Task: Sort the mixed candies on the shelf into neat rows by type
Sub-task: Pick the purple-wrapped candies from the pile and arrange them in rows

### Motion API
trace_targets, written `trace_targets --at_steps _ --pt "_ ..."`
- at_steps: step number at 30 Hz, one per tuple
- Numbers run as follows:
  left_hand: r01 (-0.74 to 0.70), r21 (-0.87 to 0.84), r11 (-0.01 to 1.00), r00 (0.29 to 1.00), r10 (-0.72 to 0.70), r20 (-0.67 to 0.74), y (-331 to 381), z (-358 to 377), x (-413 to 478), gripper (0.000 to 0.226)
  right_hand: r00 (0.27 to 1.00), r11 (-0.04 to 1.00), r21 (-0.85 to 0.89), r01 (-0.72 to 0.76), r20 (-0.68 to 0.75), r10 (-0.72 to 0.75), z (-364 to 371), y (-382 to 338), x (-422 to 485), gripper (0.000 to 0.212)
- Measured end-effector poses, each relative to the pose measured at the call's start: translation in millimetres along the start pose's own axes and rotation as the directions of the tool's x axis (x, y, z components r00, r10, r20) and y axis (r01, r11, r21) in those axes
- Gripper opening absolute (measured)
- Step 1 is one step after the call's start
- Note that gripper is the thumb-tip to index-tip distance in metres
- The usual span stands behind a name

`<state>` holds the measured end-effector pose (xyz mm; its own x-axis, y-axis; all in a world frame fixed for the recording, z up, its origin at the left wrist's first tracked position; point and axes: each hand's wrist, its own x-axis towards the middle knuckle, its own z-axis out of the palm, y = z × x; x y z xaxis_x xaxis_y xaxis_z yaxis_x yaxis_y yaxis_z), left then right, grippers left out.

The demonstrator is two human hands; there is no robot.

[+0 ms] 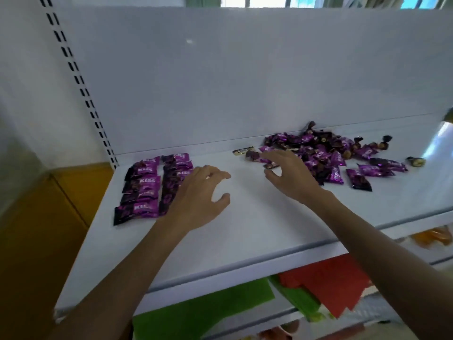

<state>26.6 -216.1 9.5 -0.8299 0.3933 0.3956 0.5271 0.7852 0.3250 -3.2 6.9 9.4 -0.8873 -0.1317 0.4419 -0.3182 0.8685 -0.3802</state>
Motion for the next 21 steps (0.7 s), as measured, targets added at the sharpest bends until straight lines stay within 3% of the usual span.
trace_targets --at_steps 6,13,17,21 --pt "-0.101 -0.033 0.994 0.995 0.101 0.02 71 54 56 0.036 0.996 0.996 -0.039 -0.077 -0.05 0.075 -57 88 -23 0.039" --pt "-0.023 -0.033 0.999 0.992 0.027 0.121 129 115 101 0.048 0.981 0.98 -0.056 -0.19 -0.054 0.187 -117 188 -36 0.039" --pt "0.059 -0.011 0.998 0.993 -0.057 0.107 147 133 122 0.045 0.981 0.988 -0.09 -0.124 0.137 0.135 -123 227 -46 0.04" --pt "0.073 -0.09 0.993 0.994 -0.065 0.083 171 143 129 0.043 0.988 0.998 -0.059 -0.028 0.148 0.036 -125 244 -43 0.033"
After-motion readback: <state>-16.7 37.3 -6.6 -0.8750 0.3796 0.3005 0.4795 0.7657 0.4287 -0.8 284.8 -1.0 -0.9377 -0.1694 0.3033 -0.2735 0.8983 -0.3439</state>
